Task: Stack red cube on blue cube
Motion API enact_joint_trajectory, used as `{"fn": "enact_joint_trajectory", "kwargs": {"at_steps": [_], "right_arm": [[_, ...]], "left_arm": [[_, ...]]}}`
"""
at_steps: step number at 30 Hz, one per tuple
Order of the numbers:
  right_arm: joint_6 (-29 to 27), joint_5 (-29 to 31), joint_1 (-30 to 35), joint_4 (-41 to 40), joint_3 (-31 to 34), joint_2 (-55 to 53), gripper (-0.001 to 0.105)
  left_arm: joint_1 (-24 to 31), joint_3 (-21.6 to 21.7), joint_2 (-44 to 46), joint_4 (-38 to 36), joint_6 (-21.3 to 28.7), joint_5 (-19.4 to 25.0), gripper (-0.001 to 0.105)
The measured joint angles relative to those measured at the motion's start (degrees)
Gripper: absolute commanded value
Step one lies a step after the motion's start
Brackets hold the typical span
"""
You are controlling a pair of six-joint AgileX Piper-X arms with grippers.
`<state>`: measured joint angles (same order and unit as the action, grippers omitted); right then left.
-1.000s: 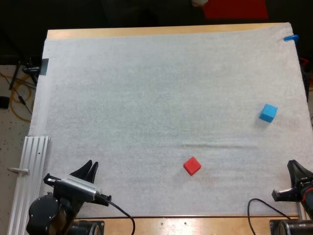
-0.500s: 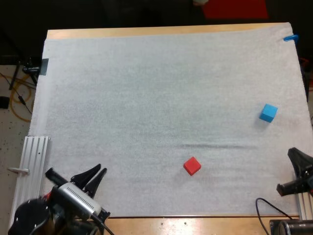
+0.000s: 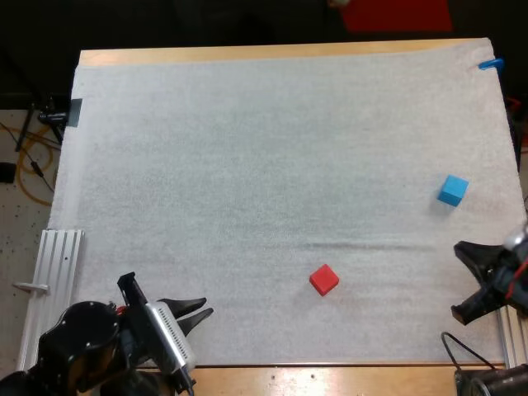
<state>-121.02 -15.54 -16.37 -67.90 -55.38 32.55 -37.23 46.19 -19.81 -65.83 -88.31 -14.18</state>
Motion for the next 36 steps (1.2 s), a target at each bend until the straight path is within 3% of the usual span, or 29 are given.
{"fn": "enact_joint_trajectory", "kwargs": {"at_steps": [9, 16, 23, 26, 31, 36], "right_arm": [[-1.4, 0.5, -11.7, -0.9, -0.6, 9.5, 0.0], [0.0, 7.0, -23.3, 0.9, -0.6, 19.6, 0.0], [3.0, 11.4, -30.3, 4.5, -0.6, 28.8, 0.0], [4.5, 11.8, -31.8, 5.7, -0.6, 32.7, 0.016], [9.2, 12.0, -33.2, 9.3, -0.6, 38.5, 0.069], [14.3, 12.0, -33.2, 13.2, -0.6, 43.2, 0.074]], "left_arm": [[0.0, 0.0, -2.3, 0.0, 0.0, 0.5, 0.011], [0.0, 0.0, -2.3, 0.0, 0.0, 0.6, 0.011], [0.0, 0.0, -2.3, 0.0, 0.0, 0.6, 0.011], [0.0, 0.0, -2.3, 0.0, 0.0, 0.6, 0.011], [0.0, 0.0, -2.3, 0.0, 0.0, 0.6, 0.011], [0.0, 0.0, -2.3, 0.0, 0.0, 0.6, 0.011]]}}
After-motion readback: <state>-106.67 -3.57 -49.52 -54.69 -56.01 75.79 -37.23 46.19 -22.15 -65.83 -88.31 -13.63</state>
